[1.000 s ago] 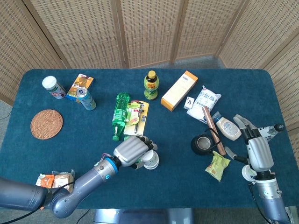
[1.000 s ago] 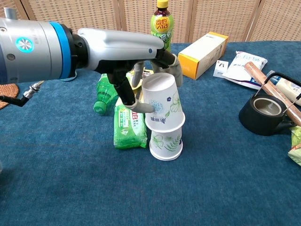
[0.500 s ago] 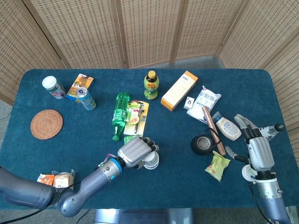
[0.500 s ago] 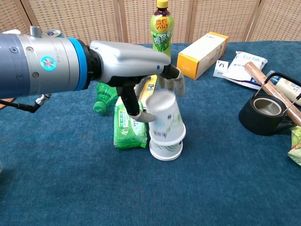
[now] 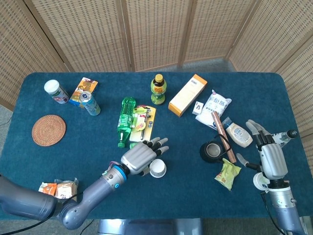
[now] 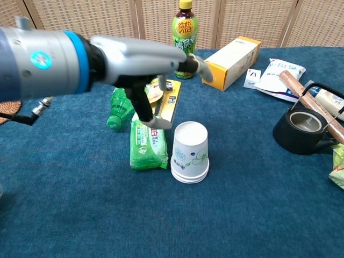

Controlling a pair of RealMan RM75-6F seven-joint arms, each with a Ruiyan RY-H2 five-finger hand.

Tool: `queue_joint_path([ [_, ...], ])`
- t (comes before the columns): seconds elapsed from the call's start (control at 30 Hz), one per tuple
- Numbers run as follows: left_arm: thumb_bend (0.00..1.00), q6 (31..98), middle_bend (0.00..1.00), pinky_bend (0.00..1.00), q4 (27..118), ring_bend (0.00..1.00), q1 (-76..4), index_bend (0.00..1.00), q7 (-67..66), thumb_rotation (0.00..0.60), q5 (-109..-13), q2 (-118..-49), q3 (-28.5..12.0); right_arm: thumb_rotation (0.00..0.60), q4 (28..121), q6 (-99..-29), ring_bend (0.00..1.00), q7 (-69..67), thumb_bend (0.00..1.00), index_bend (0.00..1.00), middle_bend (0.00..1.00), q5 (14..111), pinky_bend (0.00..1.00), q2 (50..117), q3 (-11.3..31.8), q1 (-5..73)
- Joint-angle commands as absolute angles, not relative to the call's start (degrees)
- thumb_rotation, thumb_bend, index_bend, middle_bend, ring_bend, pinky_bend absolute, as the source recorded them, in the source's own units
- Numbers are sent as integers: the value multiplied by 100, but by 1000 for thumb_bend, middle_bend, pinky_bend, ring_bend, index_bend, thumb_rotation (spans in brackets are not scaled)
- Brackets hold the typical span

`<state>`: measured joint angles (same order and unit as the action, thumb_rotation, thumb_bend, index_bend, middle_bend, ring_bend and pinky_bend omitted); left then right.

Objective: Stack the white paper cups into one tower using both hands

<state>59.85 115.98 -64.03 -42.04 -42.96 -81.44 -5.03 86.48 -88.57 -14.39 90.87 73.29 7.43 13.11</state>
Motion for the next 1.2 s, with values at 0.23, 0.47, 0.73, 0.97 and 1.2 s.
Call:
queue_joint_path([
  [0.23, 362, 6703, 0, 211, 12089, 0, -5195, 70, -3150, 600, -5863, -6866, 189, 600, 8698, -8878, 112, -1377, 276, 64, 100, 9145, 207, 7329, 726, 1313],
  [0.47, 362, 7233, 0, 50, 11778, 0, -4151, 56, -2133, 600, -7025, -6060, 844, 600, 8741, -8848, 112, -1193, 275, 64, 100, 9215, 208, 7375, 677, 1332],
  [0.73, 362, 8383, 0, 1, 11298, 0, -2846, 28, -1331, 600, -8187, -5579, 1343, 600, 8728, -8853, 111, -1012, 277, 65, 99, 9172, 207, 7400, 715, 1337],
  [0.97, 362, 9223, 0, 0, 10723, 0, -1846, 0, -1180, 600, -8520, -5743, 1438, 600, 8798, -8894, 112, -608, 273, 64, 92, 8947, 207, 7332, 836, 1279],
  [1.2, 361, 9649, 0, 0, 10053, 0, -1223, 0, -663, 600, -8656, -6156, 1232, 600, 9051, -8753, 66, 456, 270, 48, 58, 8483, 163, 7286, 916, 1207],
])
